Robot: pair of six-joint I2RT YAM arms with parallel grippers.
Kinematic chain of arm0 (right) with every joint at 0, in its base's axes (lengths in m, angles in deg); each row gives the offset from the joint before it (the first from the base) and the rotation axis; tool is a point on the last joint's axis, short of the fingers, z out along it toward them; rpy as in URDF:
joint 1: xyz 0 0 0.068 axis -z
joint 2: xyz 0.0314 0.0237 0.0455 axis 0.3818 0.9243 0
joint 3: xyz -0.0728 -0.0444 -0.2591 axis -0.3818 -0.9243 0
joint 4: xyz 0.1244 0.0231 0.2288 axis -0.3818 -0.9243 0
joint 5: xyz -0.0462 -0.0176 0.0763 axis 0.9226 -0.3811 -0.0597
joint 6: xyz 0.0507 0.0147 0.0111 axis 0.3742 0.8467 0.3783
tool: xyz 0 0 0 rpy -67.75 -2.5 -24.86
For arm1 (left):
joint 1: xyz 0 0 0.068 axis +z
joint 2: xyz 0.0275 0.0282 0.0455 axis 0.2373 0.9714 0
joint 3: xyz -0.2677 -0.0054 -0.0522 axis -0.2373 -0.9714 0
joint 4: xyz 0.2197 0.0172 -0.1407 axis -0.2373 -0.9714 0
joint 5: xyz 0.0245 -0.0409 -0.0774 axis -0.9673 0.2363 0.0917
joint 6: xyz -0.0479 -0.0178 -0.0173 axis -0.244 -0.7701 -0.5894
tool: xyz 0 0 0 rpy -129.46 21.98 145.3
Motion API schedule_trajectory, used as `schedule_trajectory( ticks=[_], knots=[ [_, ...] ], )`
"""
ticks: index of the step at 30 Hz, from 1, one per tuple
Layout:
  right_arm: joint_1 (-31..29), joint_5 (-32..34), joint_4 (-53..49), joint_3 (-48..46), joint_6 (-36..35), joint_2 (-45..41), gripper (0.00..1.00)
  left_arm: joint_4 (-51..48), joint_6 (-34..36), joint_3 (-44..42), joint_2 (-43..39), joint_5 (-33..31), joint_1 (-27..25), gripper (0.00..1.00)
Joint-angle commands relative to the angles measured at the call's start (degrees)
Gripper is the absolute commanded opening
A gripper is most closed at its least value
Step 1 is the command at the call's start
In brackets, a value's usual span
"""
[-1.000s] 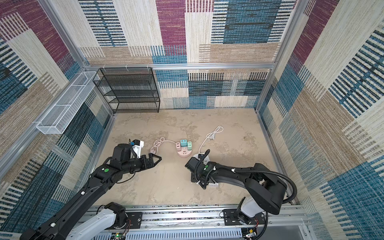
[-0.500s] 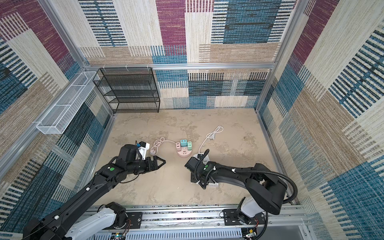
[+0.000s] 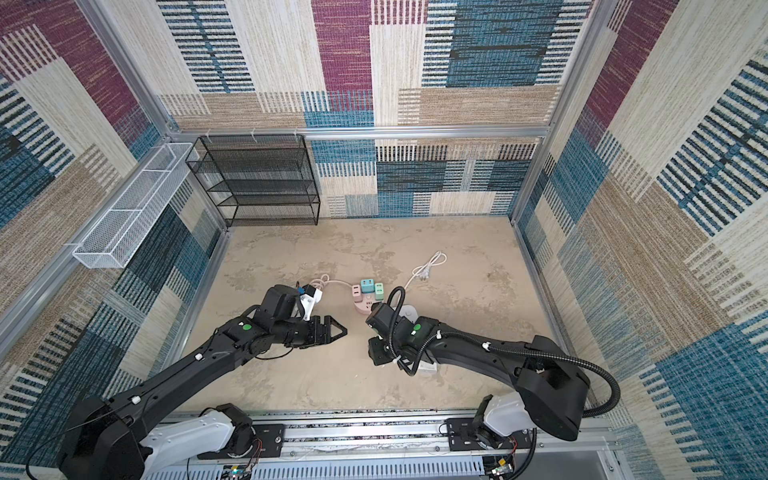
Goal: Insert the plug
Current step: 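Lift the green adapter with right gripper while left gripper reaches toward it, then grasp the green adapter's prong end with the left gripper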
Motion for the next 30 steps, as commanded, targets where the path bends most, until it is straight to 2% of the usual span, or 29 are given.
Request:
schedule_trajectory(
  ticks=[1,17,18,19,20,21,26,30],
  knots=[
    [-0.5,-2.9,1.4,1.7,-3.7,-1.0,0.05,2.2,1.0,0.5,0.8,2.0,-0.5,0.82],
    [-3.2,-2.2,0.1,8.3,-6.7,0.8,0.05,7.0,-1.7,-0.2,4.3,5.4,-2.4,0.69],
    [-3.2,-1.8,0.1,8.5,-6.8,0.9,0.05,7.8,-2.1,-0.4,4.4,7.1,-2.4,0.68],
    [-3.2,-1.9,0.2,8.8,-6.9,1.1,0.05,8.7,-2.6,-0.5,4.5,8.0,-2.4,0.67],
    [-3.2,-1.7,0.1,9.0,-7.0,1.2,0.05,9.3,-3.0,-0.7,4.7,8.5,-2.5,0.59],
    [-3.3,-1.6,0.2,9.4,-7.3,1.4,0.05,9.9,-3.4,-0.9,4.8,8.8,-2.5,0.57],
    [-3.3,-1.1,0.8,10.4,-8.1,2.7,0.05,12.7,-4.9,-1.6,5.3,11.0,-2.8,0.49],
    [-3.3,-0.9,1.1,11.5,-8.9,3.9,0.05,14.0,-5.7,-2.3,5.4,11.8,-2.8,0.47]
  ],
)
